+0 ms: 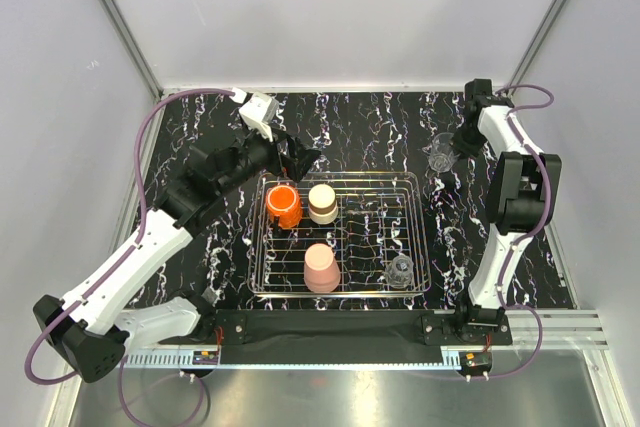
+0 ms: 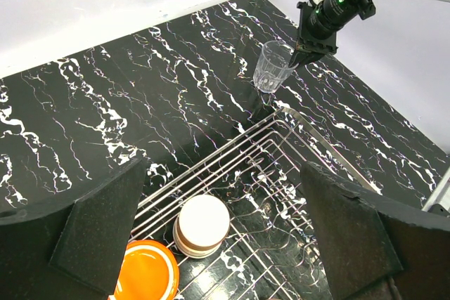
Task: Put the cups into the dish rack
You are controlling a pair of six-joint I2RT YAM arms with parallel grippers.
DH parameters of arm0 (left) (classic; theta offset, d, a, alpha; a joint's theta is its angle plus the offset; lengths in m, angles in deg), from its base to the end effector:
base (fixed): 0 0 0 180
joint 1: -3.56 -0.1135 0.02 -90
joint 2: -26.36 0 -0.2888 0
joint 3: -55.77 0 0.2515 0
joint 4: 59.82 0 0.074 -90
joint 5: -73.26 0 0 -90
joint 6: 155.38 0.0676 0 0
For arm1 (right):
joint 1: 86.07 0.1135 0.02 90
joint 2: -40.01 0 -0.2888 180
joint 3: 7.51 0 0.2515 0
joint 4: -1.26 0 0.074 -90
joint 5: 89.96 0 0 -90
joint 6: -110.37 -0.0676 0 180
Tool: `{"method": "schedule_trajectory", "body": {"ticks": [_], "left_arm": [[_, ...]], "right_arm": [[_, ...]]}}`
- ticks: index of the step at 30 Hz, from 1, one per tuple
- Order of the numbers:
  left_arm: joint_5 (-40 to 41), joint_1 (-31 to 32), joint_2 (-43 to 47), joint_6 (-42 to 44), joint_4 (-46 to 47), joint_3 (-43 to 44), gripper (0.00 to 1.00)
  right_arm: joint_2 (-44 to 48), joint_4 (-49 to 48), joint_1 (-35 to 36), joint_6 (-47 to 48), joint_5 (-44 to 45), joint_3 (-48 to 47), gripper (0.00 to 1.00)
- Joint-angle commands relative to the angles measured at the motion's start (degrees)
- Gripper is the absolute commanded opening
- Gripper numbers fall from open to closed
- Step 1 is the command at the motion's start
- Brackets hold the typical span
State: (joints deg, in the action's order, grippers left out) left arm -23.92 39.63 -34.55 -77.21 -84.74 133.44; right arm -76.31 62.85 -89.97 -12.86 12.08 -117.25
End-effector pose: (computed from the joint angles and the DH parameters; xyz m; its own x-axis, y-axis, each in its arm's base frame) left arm 0.2052 -0.1599 0.4184 -0.2526 -0.0677 -0.9652 0.6461 0.7308 -0.2203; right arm 0.4480 -0.0447 0.2135 -0.6958 0.5846 -0.4172 0.6279 0.7772 0.0418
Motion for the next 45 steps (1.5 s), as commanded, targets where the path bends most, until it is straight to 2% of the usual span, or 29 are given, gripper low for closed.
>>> {"method": "schedule_trajectory", "body": {"ticks": [1,4,7,13,15,21,25,29,33,39,43,45], "left_arm": [[-0.2,0.2,-0.5,0.8,1.7,2.0,0.99],[-2.0,0.2,-0.7,0.3,1.6,2.3,0.99],[-3.5,0.2,-0.4,0.0,2.2,2.2,0.99],[-5.1,0.2,-0.2,-0.3,2.9,1.9,0.99],[-5.0,0.2,-0.1,-0.2,3.5,1.5,0.99],[-8.3,0.7,1.4,-0.2,7.7,-1.1,0.99],[-14.0,1.6,2.7,-0.9,10.9,-2.3,0.99],[-22.0,1.9,6.7,-5.6,19.2,-5.5,0.99],[-27.7,1.8,10.4,-15.4,25.6,-7.1,0.99],[-32.7,1.8,13.5,-23.6,28.2,-3.9,0.99],[-39.6,1.8,13.5,-28.5,39.2,-4.8,0.99],[-41.2,1.8,13.0,-29.5,41.9,-4.9,0.99]], "right_arm": [[4.4,0.7,-0.1,0.1,-1.6,-1.7,0.00],[10.6,1.6,0.5,0.1,-4.3,-1.1,0.00],[22.0,0.6,1.0,-0.4,-9.2,2.0,0.00],[41.2,-8.1,1.0,-3.6,-28.4,13.2,0.00],[44.9,-11.0,1.0,-4.6,-32.8,14.8,0.00],[60.3,-24.9,1.0,-14.7,-50.1,24.4,0.00],[69.7,-37.2,1.0,-27.2,-57.5,31.0,0.00],[74.1,-57.1,1.0,-40.1,-65.0,34.6,0.00],[75.1,-69.3,1.0,-51.8,-70.4,35.5,0.00],[75.4,-66.9,1.0,-51.5,-76.7,31.3,0.00],[75.3,-66.8,1.0,-52.3,-79.3,31.0,0.00],[74.7,-66.3,1.0,-52.5,-80.4,31.1,0.00]]}}
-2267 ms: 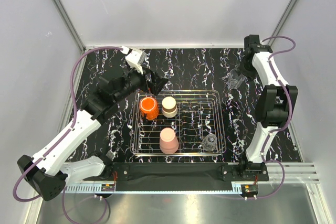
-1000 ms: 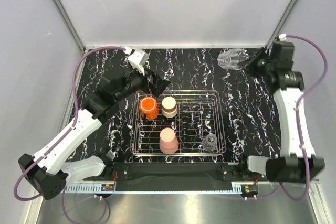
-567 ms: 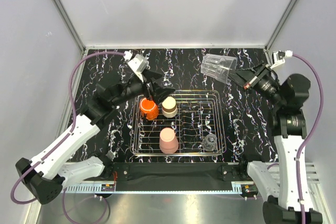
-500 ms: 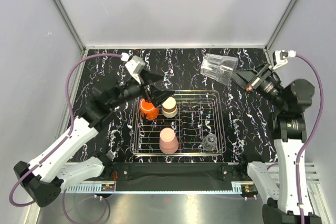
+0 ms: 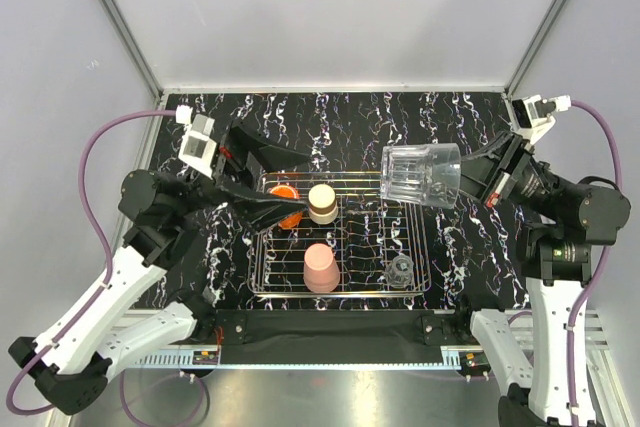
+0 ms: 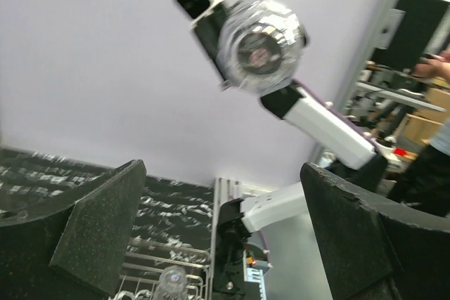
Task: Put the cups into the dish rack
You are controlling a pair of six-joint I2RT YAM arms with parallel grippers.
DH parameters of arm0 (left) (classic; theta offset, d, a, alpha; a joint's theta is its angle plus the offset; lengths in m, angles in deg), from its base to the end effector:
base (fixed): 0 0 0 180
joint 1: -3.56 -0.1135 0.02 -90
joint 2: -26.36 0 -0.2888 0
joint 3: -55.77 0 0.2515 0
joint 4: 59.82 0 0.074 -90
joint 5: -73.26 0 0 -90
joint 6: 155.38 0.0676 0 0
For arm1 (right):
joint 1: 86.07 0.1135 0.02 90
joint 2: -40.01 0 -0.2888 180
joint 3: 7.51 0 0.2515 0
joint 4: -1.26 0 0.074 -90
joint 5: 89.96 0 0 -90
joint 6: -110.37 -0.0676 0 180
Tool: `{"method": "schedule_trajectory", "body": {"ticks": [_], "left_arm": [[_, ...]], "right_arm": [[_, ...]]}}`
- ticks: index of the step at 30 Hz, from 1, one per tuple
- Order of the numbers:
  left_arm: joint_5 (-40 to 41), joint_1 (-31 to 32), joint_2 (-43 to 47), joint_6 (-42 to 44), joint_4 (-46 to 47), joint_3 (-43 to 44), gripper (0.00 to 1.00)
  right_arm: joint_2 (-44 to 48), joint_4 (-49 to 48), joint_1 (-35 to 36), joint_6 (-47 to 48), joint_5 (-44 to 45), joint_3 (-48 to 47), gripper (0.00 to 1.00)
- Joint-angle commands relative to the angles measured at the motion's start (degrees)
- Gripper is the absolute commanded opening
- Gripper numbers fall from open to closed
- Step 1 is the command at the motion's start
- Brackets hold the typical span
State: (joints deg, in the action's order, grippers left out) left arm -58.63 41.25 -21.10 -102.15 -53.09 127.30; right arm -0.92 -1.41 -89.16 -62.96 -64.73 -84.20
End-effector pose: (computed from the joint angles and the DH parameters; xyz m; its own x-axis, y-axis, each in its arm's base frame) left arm 0.0999 -0.1343 0.4925 -0.2195 -0.3935 -0.8927 0.9707 0.0036 -0.2403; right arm 0.0896 0.0564 0.5136 -0.6079 0.4568 -0.6494 -0.6960 0.0872 0.7128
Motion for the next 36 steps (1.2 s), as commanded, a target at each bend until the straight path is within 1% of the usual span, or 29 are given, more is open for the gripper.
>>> {"method": "schedule_trajectory", "body": {"ticks": [1,6,9,12,14,15,16,17,21,24,25,26,31,36], "left_arm": [[-7.7,0.2,-1.0,-4.4,10.9,1.4,0.99],[-8.7,0.6,-2.0,-3.7,13.0,1.7,0.99],[-6.9,2.0,-3.1,-0.7,10.4,2.1,0.99],[-2.7,4.3,-3.6,0.4,9.3,2.2,0.99],[0.7,7.2,-4.7,2.8,7.4,3.2,0.99],[2.2,8.4,-5.2,4.3,5.9,3.9,0.99],[4.9,9.8,-6.2,7.5,3.1,4.8,0.99],[6.3,12.0,-7.0,8.9,1.9,6.3,0.99],[8.2,14.9,-10.2,10.7,1.4,9.1,0.99],[10.0,17.3,-12.0,12.9,0.8,10.5,0.99],[12.4,18.2,-12.4,13.6,-0.5,10.8,0.99],[13.2,19.3,-12.7,14.3,-1.0,11.2,0.99],[17.6,21.9,-14.2,16.4,-1.8,12.0,0.99],[18.3,22.8,-15.6,15.9,-0.7,12.5,0.99]], "right_arm": [[-0.8,-1.7,0.2,-2.4,-4.3,-2.0,0.00],[-1.9,-0.8,0.4,-2.3,-5.1,-0.2,0.00],[-2.5,-0.8,0.8,-2.0,-4.7,0.8,0.00],[-3.2,0.2,2.1,-0.7,-3.6,1.4,0.00],[-3.6,1.7,4.6,0.4,-2.7,1.3,0.00],[-3.9,2.7,5.3,2.4,-2.1,1.0,0.00],[-4.2,3.8,6.2,3.5,-1.0,0.9,0.00],[-4.4,5.6,8.3,4.5,-0.4,0.8,0.00],[-5.2,9.7,12.5,9.6,2.6,0.0,0.00],[-5.7,10.8,14.1,10.4,4.0,0.3,0.00],[-5.7,10.5,14.5,10.4,4.1,0.4,0.00],[-5.7,10.9,15.0,10.6,4.4,0.3,0.00],[-5.5,12.8,15.3,12.6,5.3,0.0,0.00],[-5.6,12.4,15.5,12.9,5.1,0.3,0.00]]}}
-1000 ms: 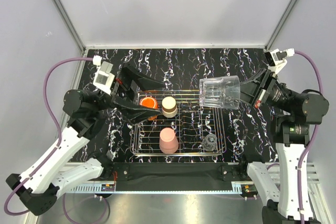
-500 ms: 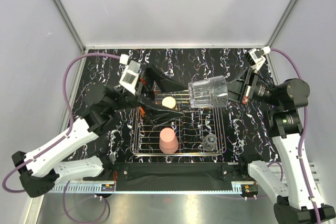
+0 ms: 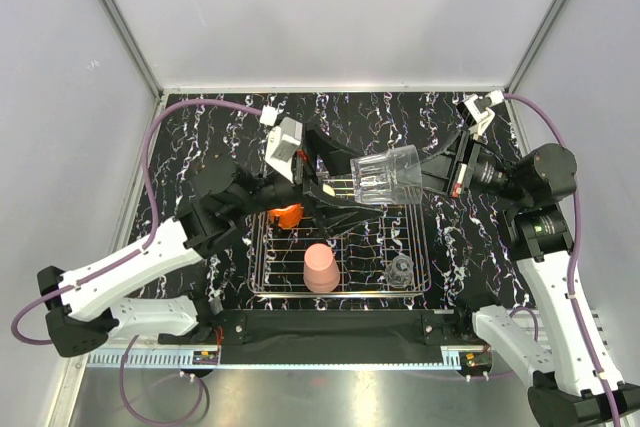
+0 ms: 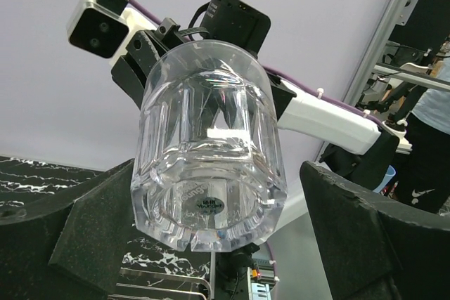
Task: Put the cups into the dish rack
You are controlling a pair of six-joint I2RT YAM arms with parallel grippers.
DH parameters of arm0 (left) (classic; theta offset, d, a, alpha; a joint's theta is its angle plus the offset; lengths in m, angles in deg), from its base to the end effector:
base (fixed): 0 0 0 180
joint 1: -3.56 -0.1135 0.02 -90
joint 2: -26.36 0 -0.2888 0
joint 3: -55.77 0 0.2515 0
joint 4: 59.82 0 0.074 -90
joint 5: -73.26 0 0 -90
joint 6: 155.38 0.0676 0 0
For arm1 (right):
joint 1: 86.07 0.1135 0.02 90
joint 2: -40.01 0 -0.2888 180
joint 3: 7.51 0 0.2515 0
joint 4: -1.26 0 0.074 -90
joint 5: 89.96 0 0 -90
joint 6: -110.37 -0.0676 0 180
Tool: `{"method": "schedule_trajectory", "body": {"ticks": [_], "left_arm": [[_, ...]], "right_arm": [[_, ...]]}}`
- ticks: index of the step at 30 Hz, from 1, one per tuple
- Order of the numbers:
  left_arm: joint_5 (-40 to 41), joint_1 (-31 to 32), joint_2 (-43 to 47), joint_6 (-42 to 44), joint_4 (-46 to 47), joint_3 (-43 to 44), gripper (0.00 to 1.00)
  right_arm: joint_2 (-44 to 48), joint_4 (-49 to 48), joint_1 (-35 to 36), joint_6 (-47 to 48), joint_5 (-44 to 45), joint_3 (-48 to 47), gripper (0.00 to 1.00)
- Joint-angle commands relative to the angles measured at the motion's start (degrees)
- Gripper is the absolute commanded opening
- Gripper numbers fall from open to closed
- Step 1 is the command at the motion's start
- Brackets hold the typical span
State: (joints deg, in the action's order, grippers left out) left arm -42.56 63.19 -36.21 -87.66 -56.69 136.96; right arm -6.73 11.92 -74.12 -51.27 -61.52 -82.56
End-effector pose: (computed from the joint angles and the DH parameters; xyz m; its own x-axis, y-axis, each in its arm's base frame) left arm 0.1013 -0.2311 0.5001 -0.1986 -0.3361 -0.9207 0.9789 -0.0231 -0.2028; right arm 0.1293 0.0881 0.4753 -0.7782 0.2973 -0.5532 -0.5708 0.0325 0.8204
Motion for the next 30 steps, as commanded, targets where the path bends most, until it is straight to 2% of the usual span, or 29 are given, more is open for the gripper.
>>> {"method": "schedule_trajectory", "body": {"ticks": [1,3,5,8,10,12,13,14,16,17,20,23,24,27,30], "left_arm": [[2.5,0.9,-0.5,1.5,3.1,2.8,0.99],[2.4,1.0,-0.5,1.4,3.8,2.7,0.99],[1.7,1.1,-0.5,1.5,4.8,2.7,0.95],[0.3,1.1,-1.3,0.9,5.3,3.4,0.82],[0.1,1.1,-1.4,0.3,6.1,3.1,0.78],[-0.1,1.1,-1.5,0.0,6.4,3.2,0.78],[-0.4,1.2,-1.6,0.0,6.5,3.1,0.86],[-0.3,1.2,-1.7,0.0,6.5,3.1,0.88],[0.0,1.2,-1.6,0.1,6.5,3.1,0.85],[0.1,1.2,-1.6,0.1,6.5,3.1,0.77],[0.2,1.2,-1.8,-0.1,6.5,3.4,0.60],[0.1,1.2,-1.9,-0.5,5.8,4.2,0.22],[0.7,1.2,-1.9,-0.6,5.1,4.1,0.00],[1.9,1.2,-1.2,0.0,3.8,3.8,0.00],[4.6,1.2,0.3,0.7,1.0,3.3,0.00]], "right_arm": [[0.2,-0.9,0.4,1.2,1.8,-1.2,0.00],[0.5,-1.2,0.5,1.3,1.7,-1.0,0.00],[0.7,-1.3,0.4,1.1,1.8,-0.7,0.00],[1.1,-3.1,0.5,-0.2,1.4,0.7,0.00],[1.3,-3.5,0.6,-0.2,1.4,1.1,0.00],[1.5,-3.5,0.7,-0.2,1.4,1.6,0.00],[1.7,-3.5,0.7,-0.3,1.4,1.8,0.00],[1.6,-3.5,0.7,-0.2,1.4,1.9,0.00],[1.7,-3.5,0.7,-0.3,1.3,2.1,0.00],[1.7,-3.5,0.7,-0.2,1.2,2.0,0.00],[1.6,-3.5,0.8,-0.2,0.9,2.0,0.00],[1.5,-3.3,0.8,-0.2,0.9,2.1,0.00],[1.4,-3.1,0.8,-0.2,0.9,2.1,0.00],[1.6,-2.2,0.8,0.5,0.9,2.2,0.01],[1.6,2.4,0.9,3.7,1.5,1.3,0.26]]}}
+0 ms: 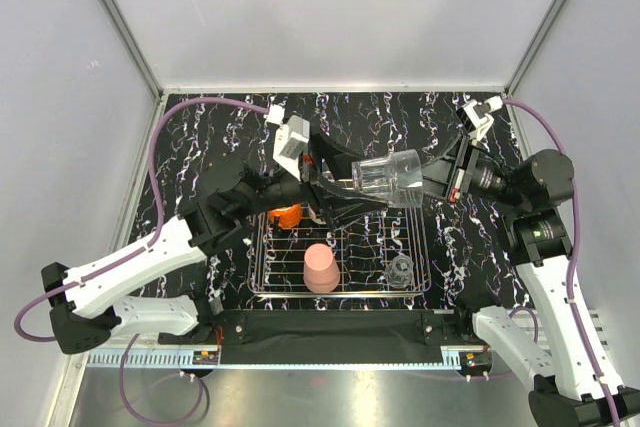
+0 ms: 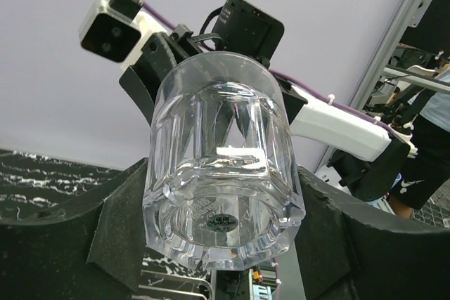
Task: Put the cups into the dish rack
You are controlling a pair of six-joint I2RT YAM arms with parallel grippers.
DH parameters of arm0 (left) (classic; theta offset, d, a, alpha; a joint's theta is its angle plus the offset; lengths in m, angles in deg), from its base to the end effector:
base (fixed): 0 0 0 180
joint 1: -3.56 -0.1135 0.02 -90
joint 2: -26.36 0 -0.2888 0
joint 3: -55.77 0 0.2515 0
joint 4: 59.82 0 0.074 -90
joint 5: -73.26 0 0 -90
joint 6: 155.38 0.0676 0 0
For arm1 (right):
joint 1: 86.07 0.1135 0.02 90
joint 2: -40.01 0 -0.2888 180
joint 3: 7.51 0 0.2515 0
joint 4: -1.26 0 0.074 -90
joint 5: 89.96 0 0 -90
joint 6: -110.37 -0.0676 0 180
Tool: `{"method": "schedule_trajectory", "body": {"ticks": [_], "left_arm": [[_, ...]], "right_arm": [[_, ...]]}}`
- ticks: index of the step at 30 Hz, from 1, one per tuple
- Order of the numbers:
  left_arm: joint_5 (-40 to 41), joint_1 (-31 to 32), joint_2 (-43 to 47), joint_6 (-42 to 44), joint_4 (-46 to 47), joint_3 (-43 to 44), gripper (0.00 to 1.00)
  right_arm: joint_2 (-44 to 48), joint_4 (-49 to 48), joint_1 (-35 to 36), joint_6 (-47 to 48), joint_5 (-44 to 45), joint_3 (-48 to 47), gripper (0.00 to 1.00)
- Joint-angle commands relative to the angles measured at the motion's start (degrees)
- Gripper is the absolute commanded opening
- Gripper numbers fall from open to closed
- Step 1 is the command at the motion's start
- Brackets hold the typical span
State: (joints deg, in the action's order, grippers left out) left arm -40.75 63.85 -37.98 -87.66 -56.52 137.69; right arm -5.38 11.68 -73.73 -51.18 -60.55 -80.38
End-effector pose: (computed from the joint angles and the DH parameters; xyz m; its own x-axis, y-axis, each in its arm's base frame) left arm 0.1057 -0.2408 0.4982 -0.2088 -0.3329 -0.9196 0.9755 -0.0040 -0.2200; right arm 0.1269 0.0880 0.4666 -0.7806 0.3061 -0.5450 -0.5625 0.0360 0.8260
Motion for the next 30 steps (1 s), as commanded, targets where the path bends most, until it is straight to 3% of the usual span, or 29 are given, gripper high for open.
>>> {"method": "schedule_trajectory", "body": {"ticks": [1,2,4,5,6,10,15,18,23,26,30], "left_arm": [[3.5,0.5,2.4,1.1,-0.6,2.9,0.00],[4.2,0.5,3.2,1.4,-2.1,3.3,0.00],[7.1,0.5,4.0,2.9,-7.2,4.1,0.00],[7.9,0.4,5.2,3.9,-10.5,4.3,0.00],[10.6,0.4,5.8,4.3,-12.3,4.8,0.00],[17.9,0.2,8.7,5.6,-23.3,7.5,0.00],[23.8,-1.8,8.9,4.6,-43.4,13.3,0.00],[28.4,-3.2,8.4,3.0,-55.0,17.0,0.00],[36.1,-3.8,6.5,-3.7,-73.4,24.0,0.00],[34.6,-3.8,4.7,-6.4,-79.8,27.3,0.00],[31.7,-3.8,4.8,-7.8,-81.6,25.9,0.00]], "right_arm": [[0.1,6.6,0.4,4.6,0.8,-1.1,0.32],[-0.2,8.2,0.4,6.5,1.1,-1.8,0.50],[-0.6,12.3,0.4,8.0,1.9,-2.3,0.70],[-1.1,13.6,0.4,9.7,2.5,-3.0,0.89],[-1.2,15.1,0.4,10.5,2.9,-3.4,0.97],[-2.9,27.7,0.4,17.6,5.7,-7.4,1.00],[-6.8,50.7,0.4,31.4,18.8,-16.2,1.00],[-8.4,56.7,0.4,35.0,24.5,-17.9,1.00],[-8.3,58.3,0.4,35.8,26.8,-16.9,1.00],[-8.0,59.7,0.4,35.8,28.4,-17.0,1.00],[-8.1,62.3,0.4,36.6,29.8,-18.1,1.00]]}}
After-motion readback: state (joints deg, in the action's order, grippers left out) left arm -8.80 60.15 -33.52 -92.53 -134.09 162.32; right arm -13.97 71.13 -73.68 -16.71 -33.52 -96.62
